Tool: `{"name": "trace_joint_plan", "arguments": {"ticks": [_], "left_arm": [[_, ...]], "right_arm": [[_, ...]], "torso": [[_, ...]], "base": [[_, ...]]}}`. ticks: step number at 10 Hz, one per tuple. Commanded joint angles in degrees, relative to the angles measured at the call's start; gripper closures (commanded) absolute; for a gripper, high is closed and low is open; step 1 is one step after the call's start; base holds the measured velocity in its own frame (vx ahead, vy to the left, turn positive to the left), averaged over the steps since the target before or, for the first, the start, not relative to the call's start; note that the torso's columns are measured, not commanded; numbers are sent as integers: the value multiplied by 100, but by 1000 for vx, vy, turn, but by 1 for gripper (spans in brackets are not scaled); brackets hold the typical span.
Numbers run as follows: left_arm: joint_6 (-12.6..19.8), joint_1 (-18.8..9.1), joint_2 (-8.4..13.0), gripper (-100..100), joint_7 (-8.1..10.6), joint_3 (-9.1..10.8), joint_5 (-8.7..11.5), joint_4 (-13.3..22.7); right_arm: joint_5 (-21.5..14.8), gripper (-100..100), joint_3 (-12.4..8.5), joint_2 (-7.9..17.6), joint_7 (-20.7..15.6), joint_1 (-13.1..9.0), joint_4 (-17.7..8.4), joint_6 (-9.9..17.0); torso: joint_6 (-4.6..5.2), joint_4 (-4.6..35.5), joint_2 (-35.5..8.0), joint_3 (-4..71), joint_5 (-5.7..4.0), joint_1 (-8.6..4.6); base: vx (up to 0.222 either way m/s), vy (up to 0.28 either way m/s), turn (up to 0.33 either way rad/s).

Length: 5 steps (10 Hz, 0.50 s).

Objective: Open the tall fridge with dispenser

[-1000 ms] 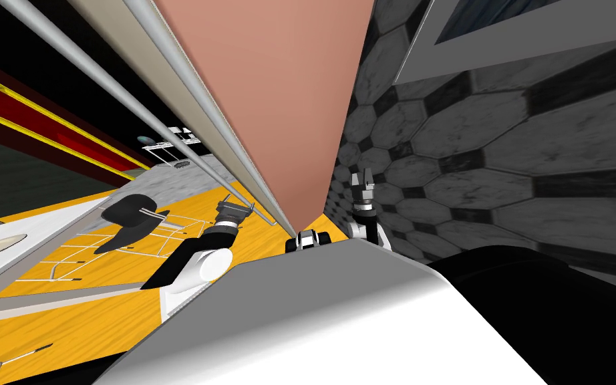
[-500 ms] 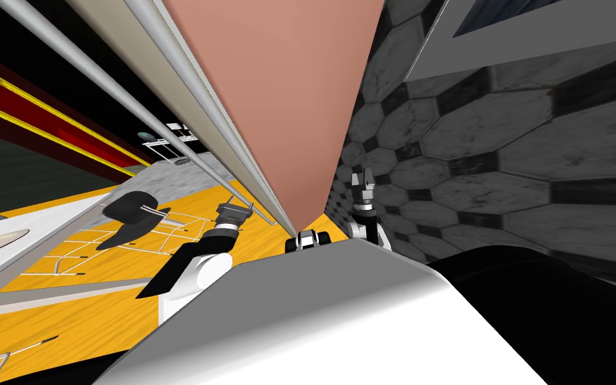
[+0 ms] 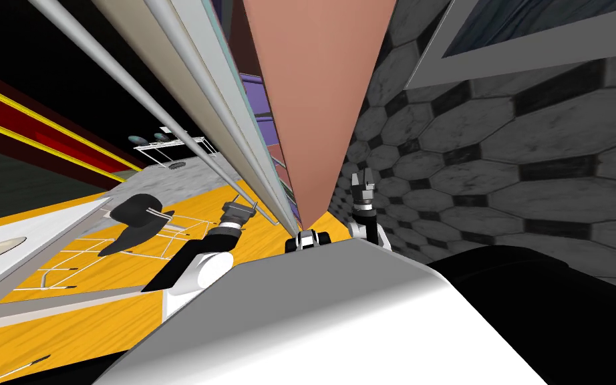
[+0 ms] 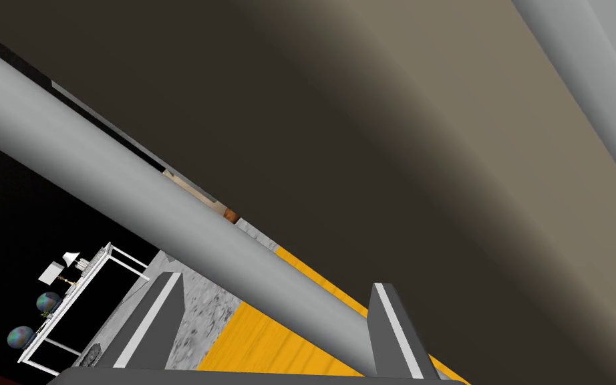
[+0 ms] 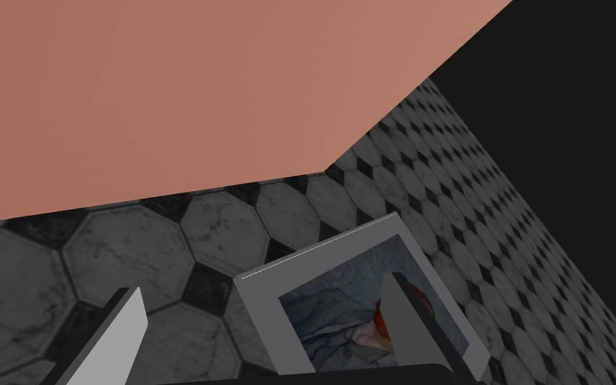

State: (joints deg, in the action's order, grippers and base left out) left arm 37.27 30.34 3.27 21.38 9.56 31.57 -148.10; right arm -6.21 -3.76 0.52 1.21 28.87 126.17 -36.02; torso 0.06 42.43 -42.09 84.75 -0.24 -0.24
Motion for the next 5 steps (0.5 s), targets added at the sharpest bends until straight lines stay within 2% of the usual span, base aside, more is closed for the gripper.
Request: {"name": "trace_joint_plan", "arguments": {"ticks": [1,3,5], "left_arm": [[-19,-88,185,100,-71,-88,162,-11],[5,-121,262,100,-95,-133,229,-6],[29,-154,339,100,-119,-179,296,-1]], "right_arm": [[0,0,0,0,0,0,0,0],[0,0,0,0,0,0,0,0],[0,0,-1,1,0,0,0,0]], "torso": [[10,-2,14,8,-3,0],[18,-7,9,2,-8,-44],[52,-8,-15,-15,-11,-61]], "base": [[-93,328,-153],[-61,263,-58],[-67,324,-119]]}}
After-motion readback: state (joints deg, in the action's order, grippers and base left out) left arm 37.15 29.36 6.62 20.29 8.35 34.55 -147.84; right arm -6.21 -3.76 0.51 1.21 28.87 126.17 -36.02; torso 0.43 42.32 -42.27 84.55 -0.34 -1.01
